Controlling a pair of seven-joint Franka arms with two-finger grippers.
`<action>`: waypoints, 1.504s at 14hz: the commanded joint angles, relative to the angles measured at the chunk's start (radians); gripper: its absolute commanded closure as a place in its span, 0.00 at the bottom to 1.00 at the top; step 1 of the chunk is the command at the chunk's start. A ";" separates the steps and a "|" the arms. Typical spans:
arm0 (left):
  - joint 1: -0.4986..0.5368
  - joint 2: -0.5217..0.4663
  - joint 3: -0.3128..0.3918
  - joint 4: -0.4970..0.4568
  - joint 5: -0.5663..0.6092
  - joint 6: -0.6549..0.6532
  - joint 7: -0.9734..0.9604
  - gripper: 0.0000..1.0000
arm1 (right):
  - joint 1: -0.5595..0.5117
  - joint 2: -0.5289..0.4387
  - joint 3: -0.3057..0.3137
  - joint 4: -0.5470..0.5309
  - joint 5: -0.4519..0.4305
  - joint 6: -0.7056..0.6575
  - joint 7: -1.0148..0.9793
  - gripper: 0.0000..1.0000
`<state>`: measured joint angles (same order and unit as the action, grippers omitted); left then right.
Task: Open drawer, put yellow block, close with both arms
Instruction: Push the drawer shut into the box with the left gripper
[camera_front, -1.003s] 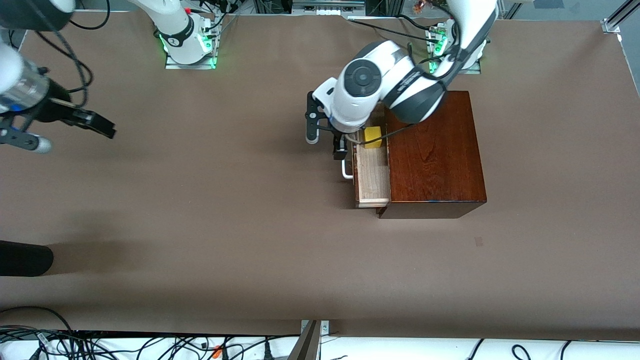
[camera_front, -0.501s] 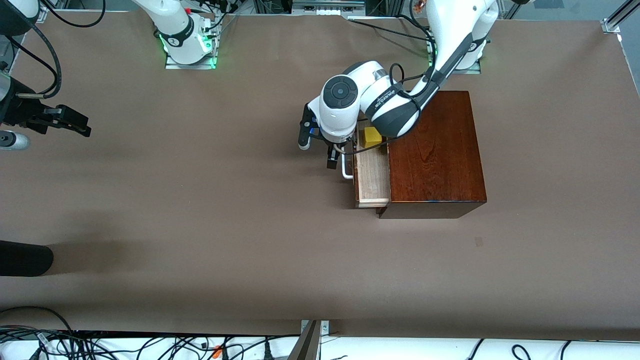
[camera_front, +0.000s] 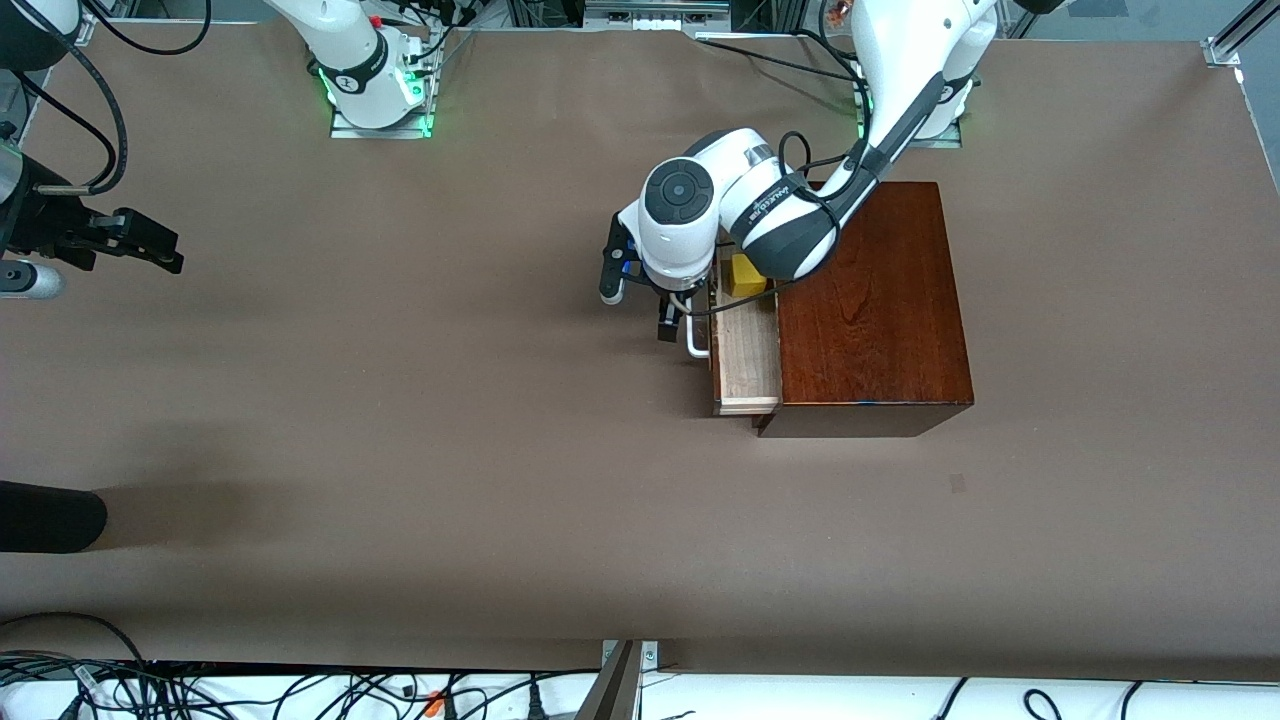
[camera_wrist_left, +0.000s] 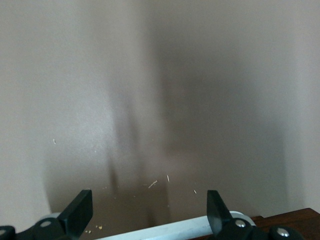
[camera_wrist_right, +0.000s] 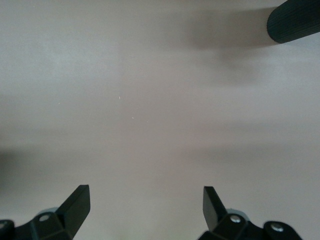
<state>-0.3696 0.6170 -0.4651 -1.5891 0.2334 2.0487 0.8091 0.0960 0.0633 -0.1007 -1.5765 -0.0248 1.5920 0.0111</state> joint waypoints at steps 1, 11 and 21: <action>0.021 0.003 0.013 0.017 0.037 -0.087 0.028 0.00 | -0.019 -0.030 0.019 -0.023 -0.001 0.002 -0.017 0.00; 0.135 -0.025 0.010 0.023 0.034 -0.160 0.065 0.00 | -0.019 -0.020 0.021 -0.023 0.006 -0.009 -0.002 0.00; 0.135 -0.095 -0.017 0.051 -0.156 -0.171 -0.149 0.00 | -0.016 -0.022 0.021 -0.023 0.006 -0.007 -0.002 0.00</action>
<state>-0.2445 0.5848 -0.4725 -1.5358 0.1256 1.9118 0.7454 0.0958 0.0632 -0.0936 -1.5826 -0.0246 1.5857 0.0111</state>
